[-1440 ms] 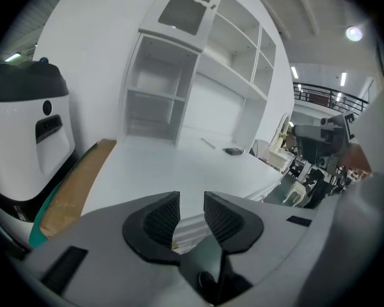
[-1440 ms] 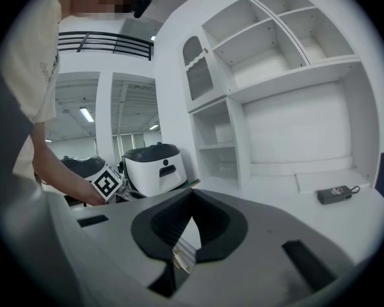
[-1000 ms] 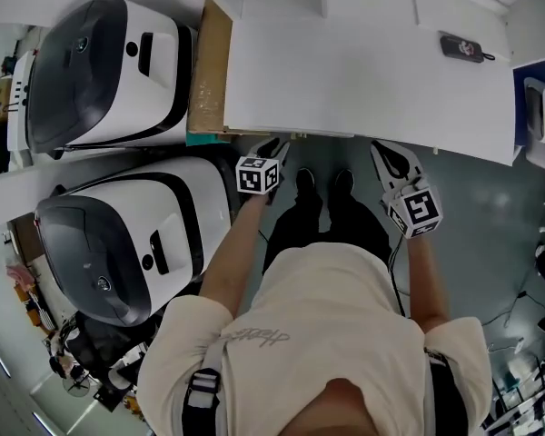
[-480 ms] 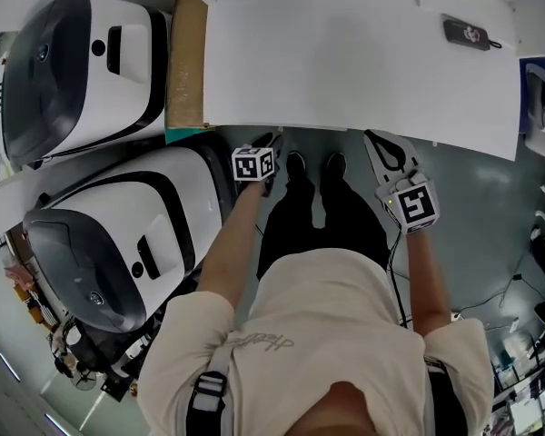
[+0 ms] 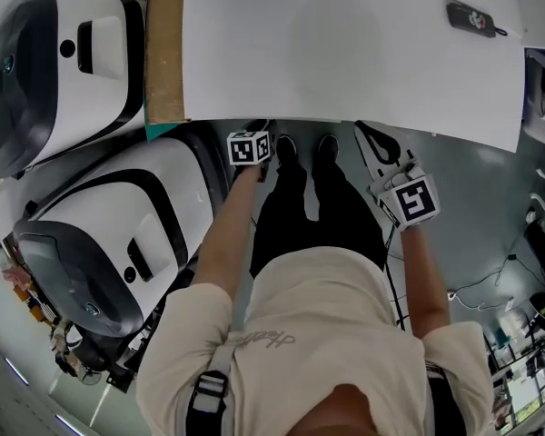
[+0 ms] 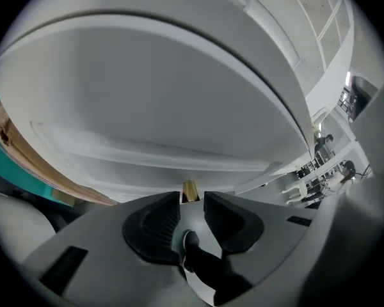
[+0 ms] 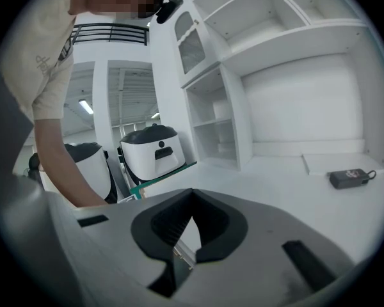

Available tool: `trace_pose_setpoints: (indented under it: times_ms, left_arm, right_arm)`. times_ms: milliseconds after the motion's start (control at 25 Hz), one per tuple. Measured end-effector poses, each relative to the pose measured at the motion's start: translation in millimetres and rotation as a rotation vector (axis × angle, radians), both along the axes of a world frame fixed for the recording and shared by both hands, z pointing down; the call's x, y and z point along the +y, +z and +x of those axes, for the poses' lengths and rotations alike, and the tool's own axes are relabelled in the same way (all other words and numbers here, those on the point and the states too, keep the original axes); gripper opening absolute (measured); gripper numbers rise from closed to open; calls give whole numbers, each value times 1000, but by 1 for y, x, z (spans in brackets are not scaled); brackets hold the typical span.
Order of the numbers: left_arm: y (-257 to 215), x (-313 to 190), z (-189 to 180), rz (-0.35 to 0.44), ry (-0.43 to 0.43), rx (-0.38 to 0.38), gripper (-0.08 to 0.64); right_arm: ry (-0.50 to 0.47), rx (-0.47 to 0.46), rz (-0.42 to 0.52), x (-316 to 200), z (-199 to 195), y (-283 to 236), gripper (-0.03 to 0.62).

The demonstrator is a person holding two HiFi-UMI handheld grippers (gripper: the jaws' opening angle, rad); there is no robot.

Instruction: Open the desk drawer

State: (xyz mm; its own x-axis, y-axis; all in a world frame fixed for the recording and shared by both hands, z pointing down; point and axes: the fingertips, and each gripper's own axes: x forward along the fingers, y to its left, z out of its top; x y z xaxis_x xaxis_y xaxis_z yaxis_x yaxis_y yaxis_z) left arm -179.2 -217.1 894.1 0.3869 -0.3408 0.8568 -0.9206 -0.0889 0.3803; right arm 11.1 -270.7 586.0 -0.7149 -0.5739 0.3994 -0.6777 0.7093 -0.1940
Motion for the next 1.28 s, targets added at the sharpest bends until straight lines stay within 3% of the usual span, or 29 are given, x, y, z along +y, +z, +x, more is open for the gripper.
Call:
trace_pose_setpoints:
  times_ms: [680, 960, 1280]
  left_arm:
    - [10, -8, 5, 1, 24, -15, 91]
    - [10, -8, 8, 1, 71, -17, 89]
    - [9, 1, 7, -30, 85, -5, 89]
  right_arm:
    - [-37, 25, -40, 10, 2, 22, 2]
    - [-51, 18, -37, 17, -5, 24, 2]
    - [-64, 16, -58, 27, -10, 28, 2]
